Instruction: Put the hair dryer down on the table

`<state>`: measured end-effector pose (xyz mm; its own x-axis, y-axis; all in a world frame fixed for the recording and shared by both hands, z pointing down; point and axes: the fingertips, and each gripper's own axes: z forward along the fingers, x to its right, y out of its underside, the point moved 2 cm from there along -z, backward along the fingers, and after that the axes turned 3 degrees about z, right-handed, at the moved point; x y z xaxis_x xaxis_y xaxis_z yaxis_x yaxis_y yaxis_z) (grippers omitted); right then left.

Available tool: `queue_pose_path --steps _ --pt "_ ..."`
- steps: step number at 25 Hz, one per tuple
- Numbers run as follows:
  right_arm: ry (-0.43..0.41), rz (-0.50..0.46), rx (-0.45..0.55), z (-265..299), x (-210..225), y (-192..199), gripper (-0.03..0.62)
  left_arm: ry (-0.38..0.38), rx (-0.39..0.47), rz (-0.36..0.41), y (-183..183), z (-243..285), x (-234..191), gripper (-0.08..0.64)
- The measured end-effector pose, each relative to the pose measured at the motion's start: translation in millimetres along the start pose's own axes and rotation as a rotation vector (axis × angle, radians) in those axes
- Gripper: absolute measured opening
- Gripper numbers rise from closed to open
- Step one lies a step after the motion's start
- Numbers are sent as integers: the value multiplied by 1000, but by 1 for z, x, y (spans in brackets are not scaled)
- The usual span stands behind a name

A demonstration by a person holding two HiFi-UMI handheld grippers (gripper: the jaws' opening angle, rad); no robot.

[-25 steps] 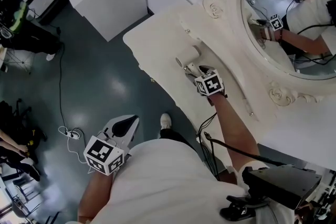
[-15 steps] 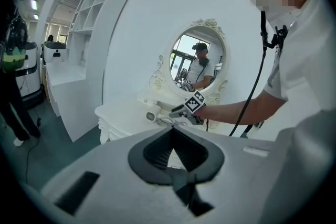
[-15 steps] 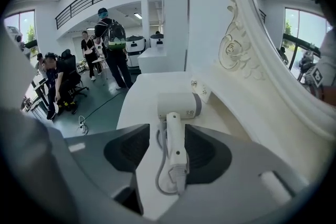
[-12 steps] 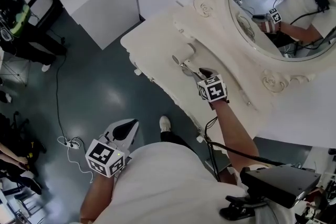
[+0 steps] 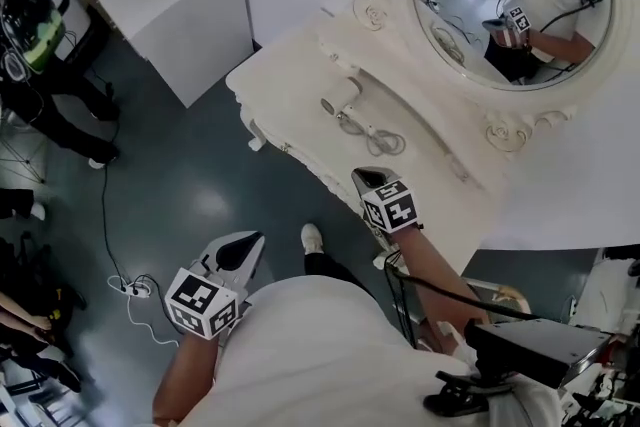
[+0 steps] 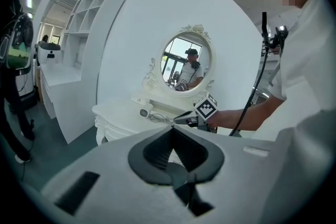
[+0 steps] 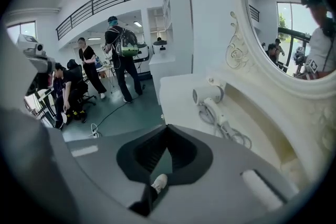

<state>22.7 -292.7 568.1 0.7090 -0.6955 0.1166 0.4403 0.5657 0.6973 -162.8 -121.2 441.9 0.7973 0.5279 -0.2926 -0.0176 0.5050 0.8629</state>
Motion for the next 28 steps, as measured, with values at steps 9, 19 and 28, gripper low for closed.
queue_pose_path --steps 9,19,28 --pt "-110 11 42 -54 -109 43 -2 59 -9 11 36 -32 31 2" --pt "-196 -43 48 -100 -211 93 -2 94 -41 6 86 -74 72 2" --pt "-234 -88 76 -122 -258 110 0 104 -40 24 104 -88 93 2"
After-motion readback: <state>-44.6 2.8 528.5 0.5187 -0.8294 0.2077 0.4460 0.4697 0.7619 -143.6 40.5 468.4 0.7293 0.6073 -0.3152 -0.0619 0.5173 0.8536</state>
